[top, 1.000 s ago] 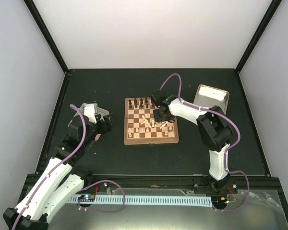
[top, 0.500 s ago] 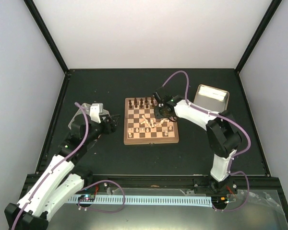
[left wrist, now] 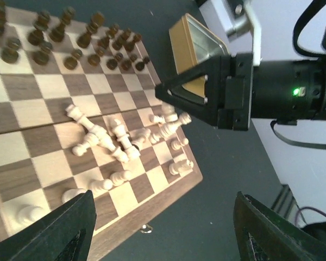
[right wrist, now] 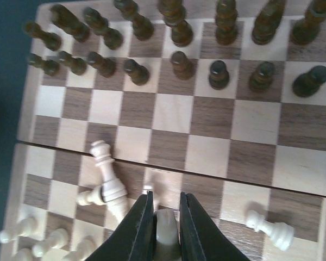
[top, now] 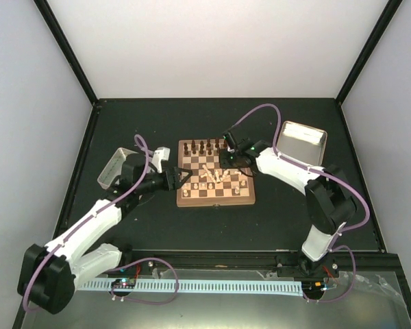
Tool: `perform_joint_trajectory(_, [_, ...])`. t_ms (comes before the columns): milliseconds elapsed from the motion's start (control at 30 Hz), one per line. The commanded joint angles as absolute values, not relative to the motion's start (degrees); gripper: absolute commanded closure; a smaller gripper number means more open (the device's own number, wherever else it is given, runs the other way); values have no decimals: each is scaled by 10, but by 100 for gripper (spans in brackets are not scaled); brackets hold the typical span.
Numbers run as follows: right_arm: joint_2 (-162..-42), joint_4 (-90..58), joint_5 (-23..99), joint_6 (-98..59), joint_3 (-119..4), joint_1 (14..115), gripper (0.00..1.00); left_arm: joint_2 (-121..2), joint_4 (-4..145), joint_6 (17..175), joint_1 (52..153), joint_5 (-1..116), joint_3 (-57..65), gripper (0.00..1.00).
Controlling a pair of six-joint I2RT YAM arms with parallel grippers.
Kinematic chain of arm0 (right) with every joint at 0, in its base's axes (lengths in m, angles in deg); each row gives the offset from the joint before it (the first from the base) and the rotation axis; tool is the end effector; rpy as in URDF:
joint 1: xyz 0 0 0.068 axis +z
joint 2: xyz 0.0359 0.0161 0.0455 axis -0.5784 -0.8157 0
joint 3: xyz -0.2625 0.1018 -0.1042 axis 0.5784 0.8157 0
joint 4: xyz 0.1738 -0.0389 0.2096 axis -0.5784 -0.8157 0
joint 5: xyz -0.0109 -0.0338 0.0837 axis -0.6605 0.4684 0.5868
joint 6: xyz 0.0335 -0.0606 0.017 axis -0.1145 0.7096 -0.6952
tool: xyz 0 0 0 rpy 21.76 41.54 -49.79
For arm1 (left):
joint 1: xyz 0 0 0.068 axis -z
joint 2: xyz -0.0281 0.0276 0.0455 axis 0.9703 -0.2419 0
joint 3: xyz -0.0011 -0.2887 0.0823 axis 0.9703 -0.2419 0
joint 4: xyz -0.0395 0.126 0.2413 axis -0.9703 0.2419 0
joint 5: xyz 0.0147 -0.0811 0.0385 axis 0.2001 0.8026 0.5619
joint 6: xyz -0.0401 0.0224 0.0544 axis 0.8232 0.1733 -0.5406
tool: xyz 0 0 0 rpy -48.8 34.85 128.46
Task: Set up the chess pieces on the board
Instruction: Pick up the chess piece from the chessboard.
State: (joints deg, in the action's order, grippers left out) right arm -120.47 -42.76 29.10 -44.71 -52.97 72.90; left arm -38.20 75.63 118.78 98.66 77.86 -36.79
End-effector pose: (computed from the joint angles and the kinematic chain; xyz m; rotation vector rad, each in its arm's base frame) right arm 0.3173 0.2418 0.2198 -0.1113 2.6067 0.4205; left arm 0.1970 -0.1125 0.2494 0.1238 2.1574 -1.1085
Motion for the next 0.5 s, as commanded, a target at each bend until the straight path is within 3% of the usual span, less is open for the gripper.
perform_joint_trajectory(0, [-1173, -384, 344, -478, -530, 727, 84, -430, 654, 1193, 998, 856, -368, 29])
perform_joint_trajectory(233, [-1151, -366, 409, -498, -534, 727, 84, -498, 572, 1180, 1023, 871, -366, 31])
perform_joint_trajectory(467, [-1149, -346, 495, -551, -529, 727, 84, -546, 539, 1113, 1060, 823, -346, 39])
